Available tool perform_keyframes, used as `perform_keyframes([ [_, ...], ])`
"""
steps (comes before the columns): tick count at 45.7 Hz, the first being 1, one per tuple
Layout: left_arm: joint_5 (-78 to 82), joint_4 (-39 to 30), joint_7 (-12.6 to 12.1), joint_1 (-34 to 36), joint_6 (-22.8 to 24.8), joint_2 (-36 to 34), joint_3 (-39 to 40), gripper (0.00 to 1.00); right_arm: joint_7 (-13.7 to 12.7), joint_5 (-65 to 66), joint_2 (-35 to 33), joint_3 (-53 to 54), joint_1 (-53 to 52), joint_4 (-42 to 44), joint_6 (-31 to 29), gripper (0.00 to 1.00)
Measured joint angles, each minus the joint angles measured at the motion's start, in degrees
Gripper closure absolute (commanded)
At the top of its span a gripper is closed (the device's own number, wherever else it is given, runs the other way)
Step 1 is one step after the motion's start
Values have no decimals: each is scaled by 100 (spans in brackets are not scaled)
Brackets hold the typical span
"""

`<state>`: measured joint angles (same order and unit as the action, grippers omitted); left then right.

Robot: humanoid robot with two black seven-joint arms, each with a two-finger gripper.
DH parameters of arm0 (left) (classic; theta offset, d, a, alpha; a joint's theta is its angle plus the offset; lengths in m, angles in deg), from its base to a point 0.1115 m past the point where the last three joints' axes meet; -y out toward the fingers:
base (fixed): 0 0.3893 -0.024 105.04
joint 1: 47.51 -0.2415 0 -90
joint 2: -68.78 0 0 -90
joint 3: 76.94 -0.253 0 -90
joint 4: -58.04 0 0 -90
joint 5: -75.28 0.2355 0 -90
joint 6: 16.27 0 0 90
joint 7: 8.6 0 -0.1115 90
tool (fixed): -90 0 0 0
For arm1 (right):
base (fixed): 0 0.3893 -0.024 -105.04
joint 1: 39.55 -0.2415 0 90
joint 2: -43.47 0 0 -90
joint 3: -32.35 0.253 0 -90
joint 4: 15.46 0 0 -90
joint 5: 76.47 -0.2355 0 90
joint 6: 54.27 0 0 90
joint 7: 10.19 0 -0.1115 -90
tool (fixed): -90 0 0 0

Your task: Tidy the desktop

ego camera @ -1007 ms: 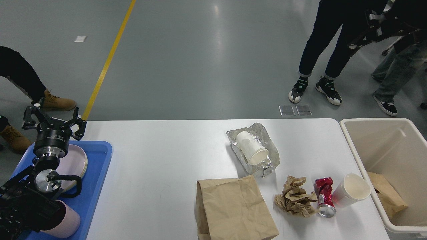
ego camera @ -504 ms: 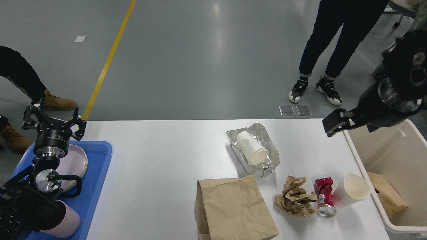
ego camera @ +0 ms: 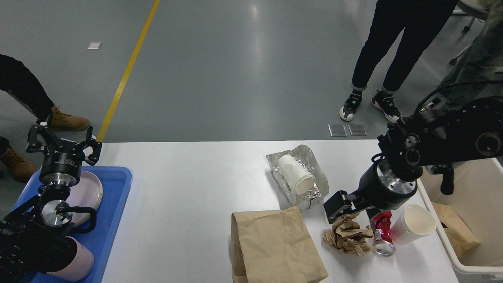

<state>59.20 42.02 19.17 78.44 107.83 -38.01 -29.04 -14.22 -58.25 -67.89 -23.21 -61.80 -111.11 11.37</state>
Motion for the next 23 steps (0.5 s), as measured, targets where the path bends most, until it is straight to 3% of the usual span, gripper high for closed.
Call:
perform_keyframes([
  [23,0,-1,0,0,0,0,0,4,5,-6,283,906,1738,926,1,0],
])
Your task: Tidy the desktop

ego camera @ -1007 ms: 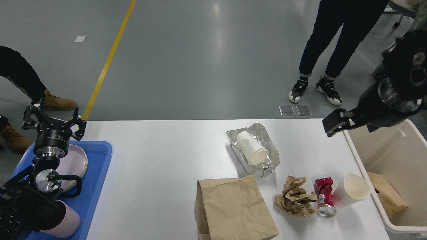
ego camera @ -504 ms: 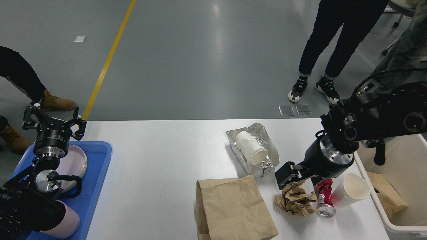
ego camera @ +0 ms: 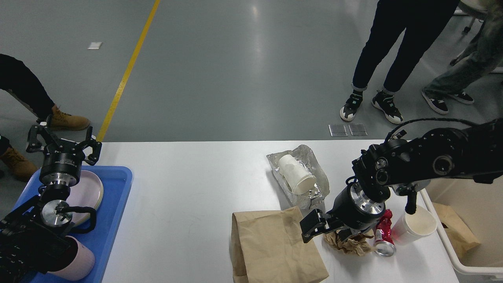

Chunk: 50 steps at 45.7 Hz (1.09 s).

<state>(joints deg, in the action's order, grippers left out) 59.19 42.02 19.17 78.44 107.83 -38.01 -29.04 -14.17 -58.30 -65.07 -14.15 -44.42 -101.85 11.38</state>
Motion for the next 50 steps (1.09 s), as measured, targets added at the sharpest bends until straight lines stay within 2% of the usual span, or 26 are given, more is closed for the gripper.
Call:
perform_keyframes([
  [31,1,0,0,0,0,0,0,4,3,24,555,187,1101,1081,10,0],
  [47,1,2,0,0,0,0,0,4,7,28,708,187,1386,1249,10,0],
  [49,1,1,0,0,0,0,0,4,7,17,748,201,1436,1273,16,11],
  [50,1,1,0,0,0,0,0,4,7,11,764,213,1460,1285,20,20],
])
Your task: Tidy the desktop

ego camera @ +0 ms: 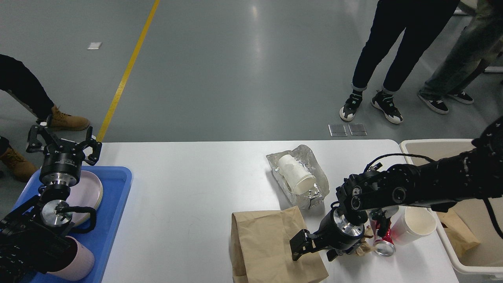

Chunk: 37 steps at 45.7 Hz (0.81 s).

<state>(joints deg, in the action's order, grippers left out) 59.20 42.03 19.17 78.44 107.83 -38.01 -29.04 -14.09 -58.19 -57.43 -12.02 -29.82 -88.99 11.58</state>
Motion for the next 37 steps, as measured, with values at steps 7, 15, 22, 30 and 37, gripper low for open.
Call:
perform_keyframes([
  [7,0,-1,0,0,0,0,0,4,-14,-21,77,47,109,72,-73,100],
  [15,0,-1,0,0,0,0,0,4,-22,-34,83,57,48,73,-732,100],
  [22,0,-2,0,0,0,0,0,4,-23,-35,45,158,-10,91,-911,100],
  [30,0,-4,0,0,0,0,0,4,-24,-35,29,185,-84,78,-1028,100],
  [37,0,-7,0,0,0,0,0,4,-26,-35,35,191,-100,76,-1068,100],
])
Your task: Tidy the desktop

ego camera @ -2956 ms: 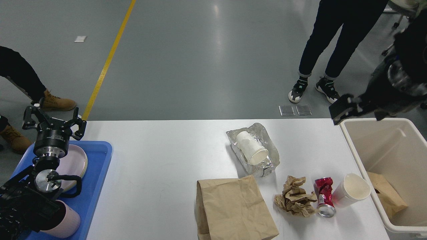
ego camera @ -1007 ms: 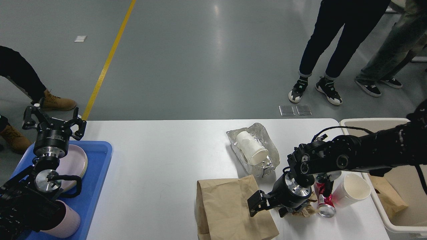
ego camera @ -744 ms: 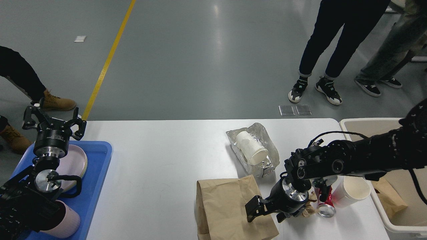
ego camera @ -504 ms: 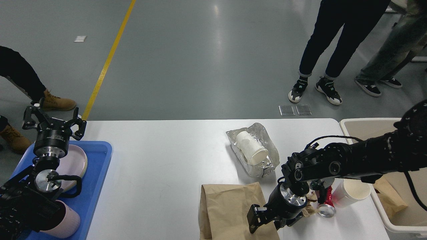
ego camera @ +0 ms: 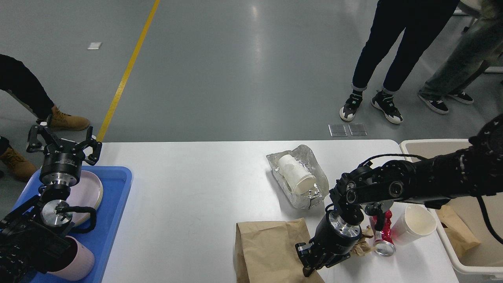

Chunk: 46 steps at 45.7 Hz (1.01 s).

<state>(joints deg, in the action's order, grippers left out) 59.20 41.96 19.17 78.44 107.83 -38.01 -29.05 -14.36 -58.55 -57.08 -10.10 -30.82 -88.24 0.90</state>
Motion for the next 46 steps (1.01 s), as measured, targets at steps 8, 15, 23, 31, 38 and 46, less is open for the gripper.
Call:
perform_keyframes([
  [8,0,3,0,0,0,0,0,4,0,-63,-9,1,-35,-22,-93,100],
  [15,0,6,0,0,0,0,0,4,5,-169,-136,0,-363,-104,-701,100],
  [23,0,6,0,0,0,0,0,4,6,-280,-552,-62,-1127,-215,-1806,100],
  [31,0,6,0,0,0,0,0,4,6,-289,-1015,-297,-1898,-235,-2010,100],
  [38,-1,6,0,0,0,0,0,4,5,-291,-1429,-897,-2944,-238,-2018,100],
  [46,0,6,0,0,0,0,0,4,13,-285,-1691,-1576,-4186,-238,-2018,100],
])
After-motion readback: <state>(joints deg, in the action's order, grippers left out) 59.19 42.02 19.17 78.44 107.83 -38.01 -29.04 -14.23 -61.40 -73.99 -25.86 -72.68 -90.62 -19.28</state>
